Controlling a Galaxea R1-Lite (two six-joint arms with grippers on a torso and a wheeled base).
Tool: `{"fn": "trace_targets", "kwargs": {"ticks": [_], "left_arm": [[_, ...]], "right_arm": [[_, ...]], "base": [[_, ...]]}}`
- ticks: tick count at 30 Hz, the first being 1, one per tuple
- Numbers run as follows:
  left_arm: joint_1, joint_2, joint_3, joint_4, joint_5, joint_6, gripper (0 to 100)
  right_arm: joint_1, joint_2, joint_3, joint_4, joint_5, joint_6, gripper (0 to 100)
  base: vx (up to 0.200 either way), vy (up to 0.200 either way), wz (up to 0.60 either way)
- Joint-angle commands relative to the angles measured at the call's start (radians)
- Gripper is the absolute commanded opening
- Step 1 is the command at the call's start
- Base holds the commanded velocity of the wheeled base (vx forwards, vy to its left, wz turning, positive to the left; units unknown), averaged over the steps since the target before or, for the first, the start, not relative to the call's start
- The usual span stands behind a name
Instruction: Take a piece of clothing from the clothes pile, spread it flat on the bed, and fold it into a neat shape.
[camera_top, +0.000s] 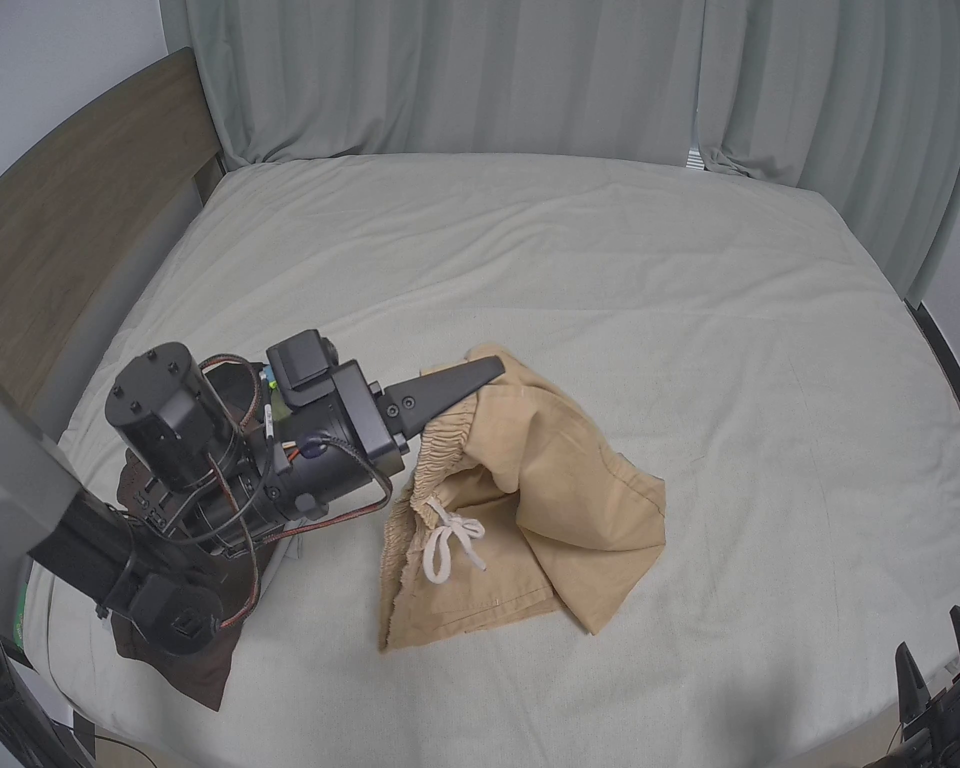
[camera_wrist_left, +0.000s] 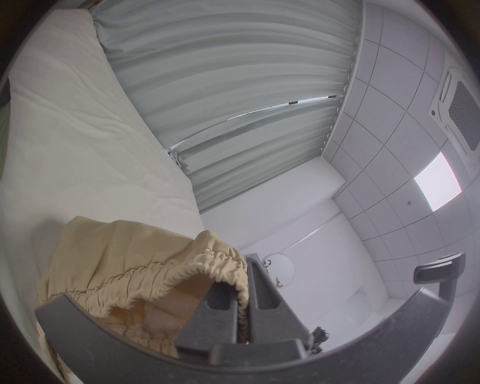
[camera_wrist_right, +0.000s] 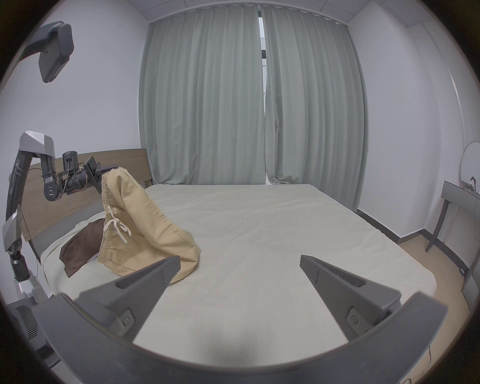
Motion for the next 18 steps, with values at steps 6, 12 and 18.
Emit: {"fn": "trace_targets", "kwargs": {"ticks": [6, 12, 18], "left_arm": [[0.116, 0.101, 0.061, -0.057, -0.006, 0.051, 0], [0.179, 0.125, 0.112, -0.059, -0.053, 0.109, 0], [0.215, 0.23, 0.115, -0.06, -0.06, 0.261, 0]], "right_arm": [[0.0, -0.016, 0.016, 0.0, 0.0, -0.001, 100], [0.0, -0.016, 0.016, 0.0, 0.002, -0.001, 100], [0.0, -0.016, 0.016, 0.0, 0.002, -0.001, 100]], "base": [[0.0, 0.0, 0.0], [0.0, 0.0, 0.0], [0.0, 0.0, 0.0]]}}
